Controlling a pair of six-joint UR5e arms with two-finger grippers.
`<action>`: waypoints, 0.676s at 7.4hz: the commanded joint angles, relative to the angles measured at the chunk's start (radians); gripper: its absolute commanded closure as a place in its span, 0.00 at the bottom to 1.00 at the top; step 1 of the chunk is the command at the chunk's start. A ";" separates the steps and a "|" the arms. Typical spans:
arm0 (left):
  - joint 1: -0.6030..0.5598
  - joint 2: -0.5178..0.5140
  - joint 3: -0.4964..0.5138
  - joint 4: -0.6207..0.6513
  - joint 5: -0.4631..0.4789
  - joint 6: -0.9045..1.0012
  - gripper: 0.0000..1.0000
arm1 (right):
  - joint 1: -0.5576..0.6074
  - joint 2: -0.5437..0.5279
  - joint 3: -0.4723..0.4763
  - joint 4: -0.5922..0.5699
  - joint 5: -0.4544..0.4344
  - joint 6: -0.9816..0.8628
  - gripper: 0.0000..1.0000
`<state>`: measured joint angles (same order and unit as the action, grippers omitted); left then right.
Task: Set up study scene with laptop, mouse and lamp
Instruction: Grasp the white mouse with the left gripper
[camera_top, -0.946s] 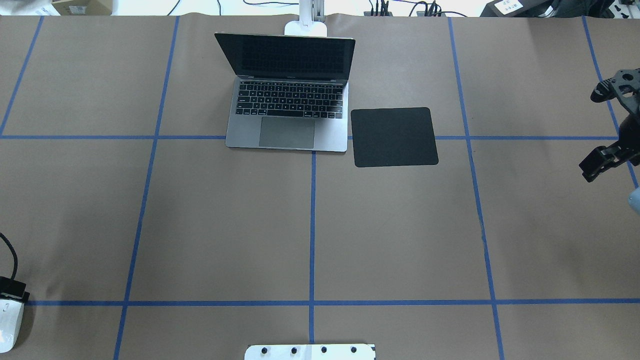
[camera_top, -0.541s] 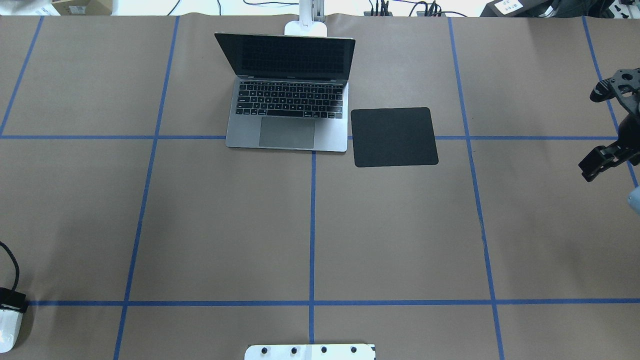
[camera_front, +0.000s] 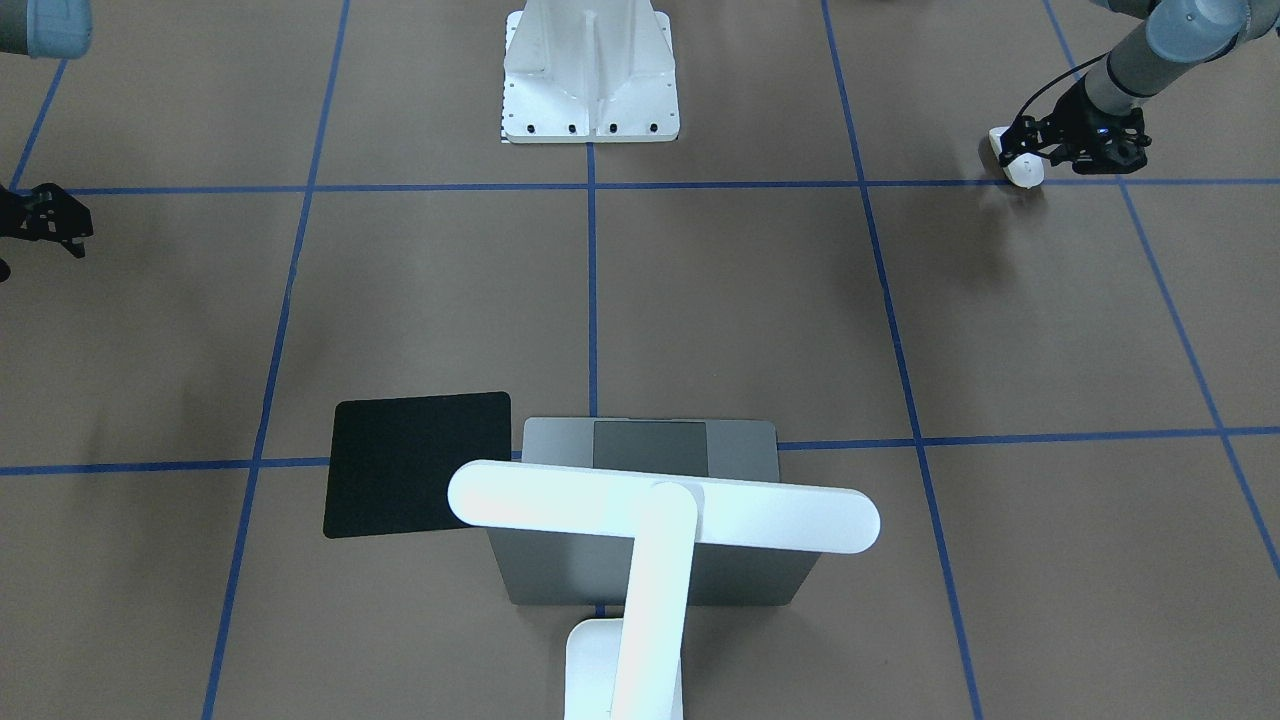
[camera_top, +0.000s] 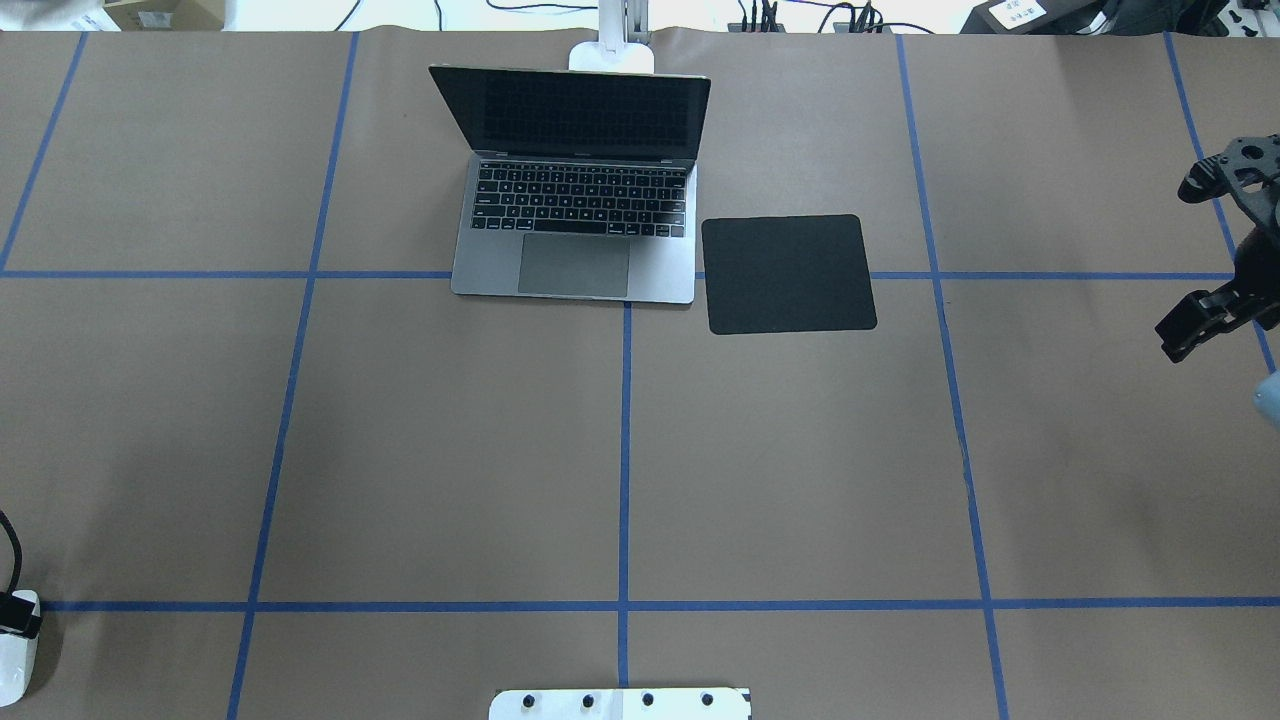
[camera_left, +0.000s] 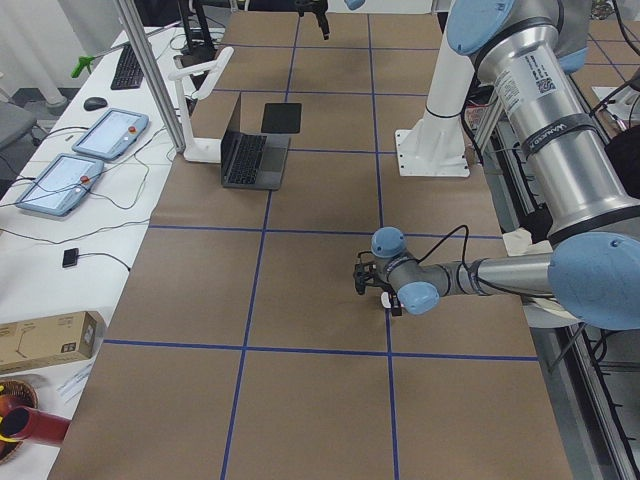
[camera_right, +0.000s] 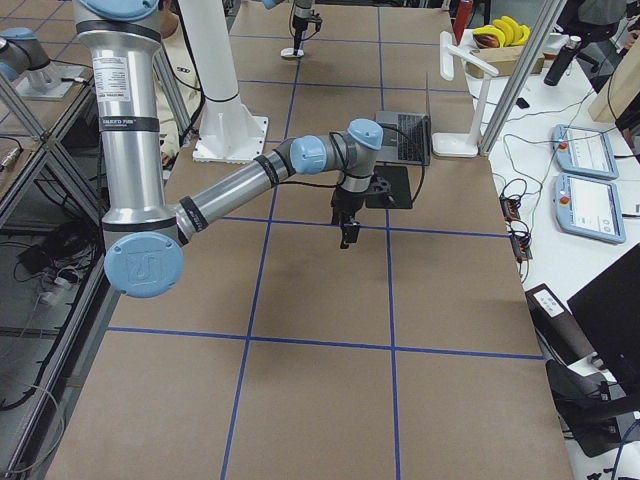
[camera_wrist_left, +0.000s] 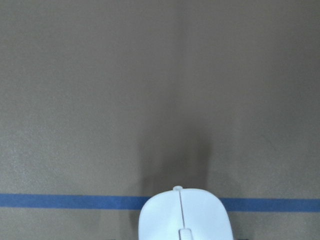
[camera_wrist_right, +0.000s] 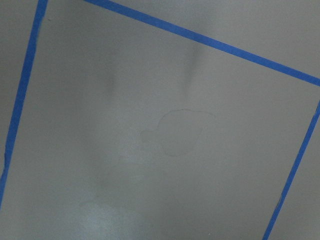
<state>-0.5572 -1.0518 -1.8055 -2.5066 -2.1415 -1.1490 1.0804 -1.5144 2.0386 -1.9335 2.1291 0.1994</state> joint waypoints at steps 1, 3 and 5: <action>0.000 0.003 0.000 -0.009 0.000 -0.003 0.26 | -0.001 0.002 0.000 0.001 0.000 0.000 0.00; 0.000 0.003 0.000 -0.009 0.000 -0.003 0.30 | 0.000 0.002 0.000 0.001 0.000 0.000 0.00; 0.000 0.003 0.000 -0.009 0.000 -0.006 0.39 | 0.000 0.002 0.000 -0.001 0.000 0.000 0.00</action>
<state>-0.5569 -1.0493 -1.8055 -2.5157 -2.1414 -1.1539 1.0807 -1.5125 2.0386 -1.9333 2.1292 0.1994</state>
